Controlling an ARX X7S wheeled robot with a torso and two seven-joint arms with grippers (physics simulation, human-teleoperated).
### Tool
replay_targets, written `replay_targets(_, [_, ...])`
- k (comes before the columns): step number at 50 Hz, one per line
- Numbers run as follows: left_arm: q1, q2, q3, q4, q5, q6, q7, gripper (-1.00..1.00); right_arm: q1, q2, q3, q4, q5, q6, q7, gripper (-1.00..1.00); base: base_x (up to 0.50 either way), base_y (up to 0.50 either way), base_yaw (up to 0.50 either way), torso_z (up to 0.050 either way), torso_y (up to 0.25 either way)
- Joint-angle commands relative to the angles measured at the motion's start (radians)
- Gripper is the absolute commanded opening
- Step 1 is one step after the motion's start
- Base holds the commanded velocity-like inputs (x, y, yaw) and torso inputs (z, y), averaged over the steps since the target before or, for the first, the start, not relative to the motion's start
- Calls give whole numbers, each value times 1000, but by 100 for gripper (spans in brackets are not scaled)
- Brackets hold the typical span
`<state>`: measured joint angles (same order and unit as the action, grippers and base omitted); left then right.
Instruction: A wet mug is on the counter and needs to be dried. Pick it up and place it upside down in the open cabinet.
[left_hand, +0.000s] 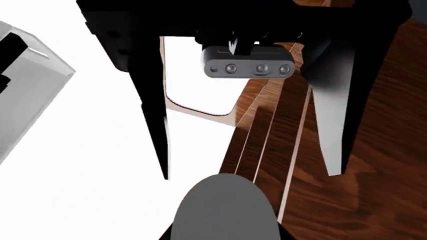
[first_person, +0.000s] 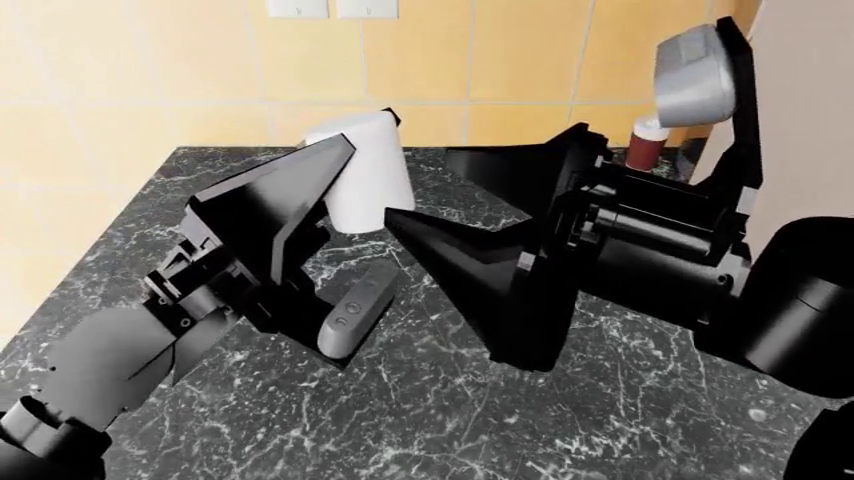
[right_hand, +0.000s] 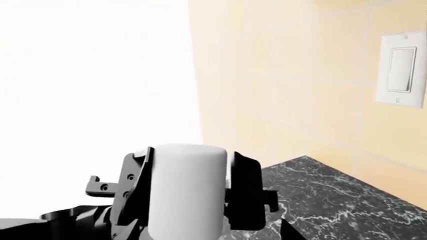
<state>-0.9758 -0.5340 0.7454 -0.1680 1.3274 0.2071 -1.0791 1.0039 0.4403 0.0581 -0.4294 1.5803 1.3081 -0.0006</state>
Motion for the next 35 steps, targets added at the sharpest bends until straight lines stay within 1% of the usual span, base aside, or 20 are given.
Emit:
replay_targets(1, [5, 5, -6, 28, -22, 8, 14, -100, -9, -5, -9, 11, -20, -21, -17, 100, 0, 0, 0, 0, 0])
replay_targets(24, [-15, 62, 30, -23, 0, 12, 10, -100, -23, -10, -40, 30, -47, -46, -35, 100, 0, 0, 0, 0, 0])
replay_targets(35, [2, 66, 39, 7, 0, 11, 20, -100, -21, -9, -49, 38, -55, -59, -44, 100, 0, 0, 0, 0, 0])
